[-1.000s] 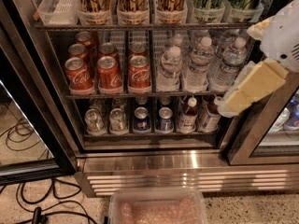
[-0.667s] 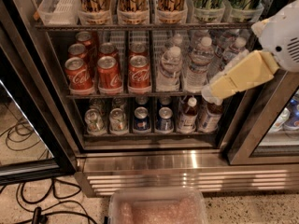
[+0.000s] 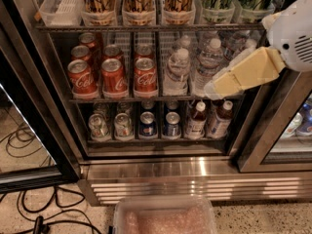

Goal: Pick orange can from top shelf of fridge

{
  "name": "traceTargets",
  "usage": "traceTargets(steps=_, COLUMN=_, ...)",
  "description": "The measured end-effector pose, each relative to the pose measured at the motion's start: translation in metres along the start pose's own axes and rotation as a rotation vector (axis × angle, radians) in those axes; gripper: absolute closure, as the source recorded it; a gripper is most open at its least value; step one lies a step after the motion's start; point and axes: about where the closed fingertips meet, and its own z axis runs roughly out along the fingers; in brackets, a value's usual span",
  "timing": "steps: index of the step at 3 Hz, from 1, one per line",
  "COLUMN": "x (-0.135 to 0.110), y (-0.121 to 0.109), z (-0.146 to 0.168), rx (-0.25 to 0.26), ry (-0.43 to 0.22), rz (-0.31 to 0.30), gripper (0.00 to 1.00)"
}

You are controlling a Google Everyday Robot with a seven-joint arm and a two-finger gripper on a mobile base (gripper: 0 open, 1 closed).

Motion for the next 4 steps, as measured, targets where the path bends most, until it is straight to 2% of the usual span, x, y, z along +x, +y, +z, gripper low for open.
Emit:
traceTargets(steps=1, x=0.008, y=0.012, z=0.017, rx=0.007, ry=-0.074, rz=0.006, gripper=0.19)
traceTargets(steps=2, x=-0.027, y=0.02, z=0.031, rx=-0.008, ry=-0.22, rz=-0.022, gripper=0.4)
traceTargets(steps=3, x=-0.062, y=0.022, z=0.028, rx=0.011, ry=-0.317, rz=-0.073, gripper=0.27)
traceTargets(steps=4, x=-0.057, y=0.025, z=0.019, rx=0.027, ry=-0.292, rz=-0.076, gripper=0.04)
